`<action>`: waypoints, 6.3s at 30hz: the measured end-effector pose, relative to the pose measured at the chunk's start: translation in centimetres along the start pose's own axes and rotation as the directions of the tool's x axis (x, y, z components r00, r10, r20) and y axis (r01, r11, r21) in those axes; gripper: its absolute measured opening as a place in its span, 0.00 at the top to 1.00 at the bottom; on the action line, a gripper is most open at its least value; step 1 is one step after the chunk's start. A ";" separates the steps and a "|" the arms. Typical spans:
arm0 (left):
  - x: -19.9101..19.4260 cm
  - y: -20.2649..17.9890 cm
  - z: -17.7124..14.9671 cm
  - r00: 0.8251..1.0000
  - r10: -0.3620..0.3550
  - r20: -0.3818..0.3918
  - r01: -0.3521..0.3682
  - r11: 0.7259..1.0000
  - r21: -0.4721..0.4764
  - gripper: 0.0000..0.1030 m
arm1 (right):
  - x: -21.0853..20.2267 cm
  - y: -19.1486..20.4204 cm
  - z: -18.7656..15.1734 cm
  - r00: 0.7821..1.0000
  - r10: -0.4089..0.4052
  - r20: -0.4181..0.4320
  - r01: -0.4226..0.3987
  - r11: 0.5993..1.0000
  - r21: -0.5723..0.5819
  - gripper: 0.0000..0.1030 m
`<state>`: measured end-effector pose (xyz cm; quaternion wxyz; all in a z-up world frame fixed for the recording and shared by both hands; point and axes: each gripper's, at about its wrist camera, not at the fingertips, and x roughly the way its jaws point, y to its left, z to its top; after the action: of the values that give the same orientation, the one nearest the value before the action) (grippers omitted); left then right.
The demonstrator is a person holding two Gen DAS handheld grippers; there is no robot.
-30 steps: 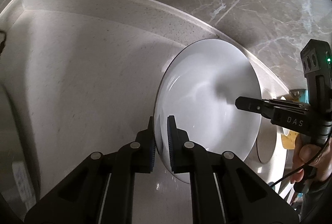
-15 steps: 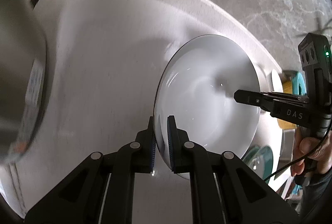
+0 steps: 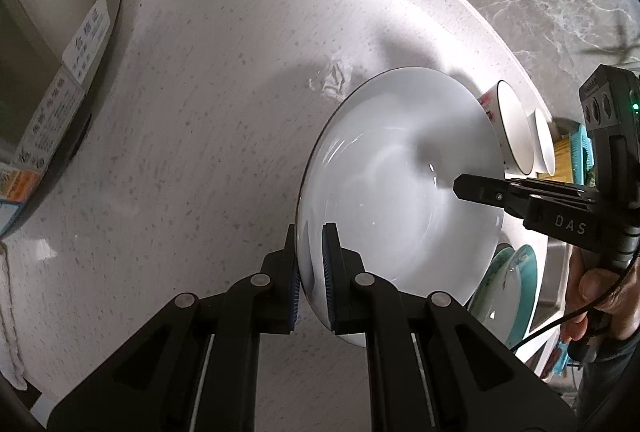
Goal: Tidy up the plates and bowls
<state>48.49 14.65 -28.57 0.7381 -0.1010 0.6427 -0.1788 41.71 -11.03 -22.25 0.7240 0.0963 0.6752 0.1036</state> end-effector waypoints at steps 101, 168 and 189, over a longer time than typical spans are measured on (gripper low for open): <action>21.5 -42.9 15.0 0.954 0.089 -0.286 0.182 0.586 0.790 0.93 | -5.6 -30.5 -6.2 0.899 -0.260 0.352 -0.091 0.677 0.731 0.84; -2.5 -1.7 -1.3 0.991 0.059 -0.121 -0.028 0.969 0.246 0.92 | -0.3 -2.3 -3.6 0.986 0.085 0.141 -0.098 0.992 0.084 0.86; 1.2 -3.8 0.0 0.987 0.122 -0.100 -0.094 0.963 0.252 0.89 | 1.7 -0.3 -3.4 0.992 -0.045 0.117 0.049 0.998 -0.034 0.87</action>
<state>48.06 10.70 -28.21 0.7154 0.0374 0.6613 -0.2223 38.40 -10.83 -24.17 0.7660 0.0731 0.6319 0.0931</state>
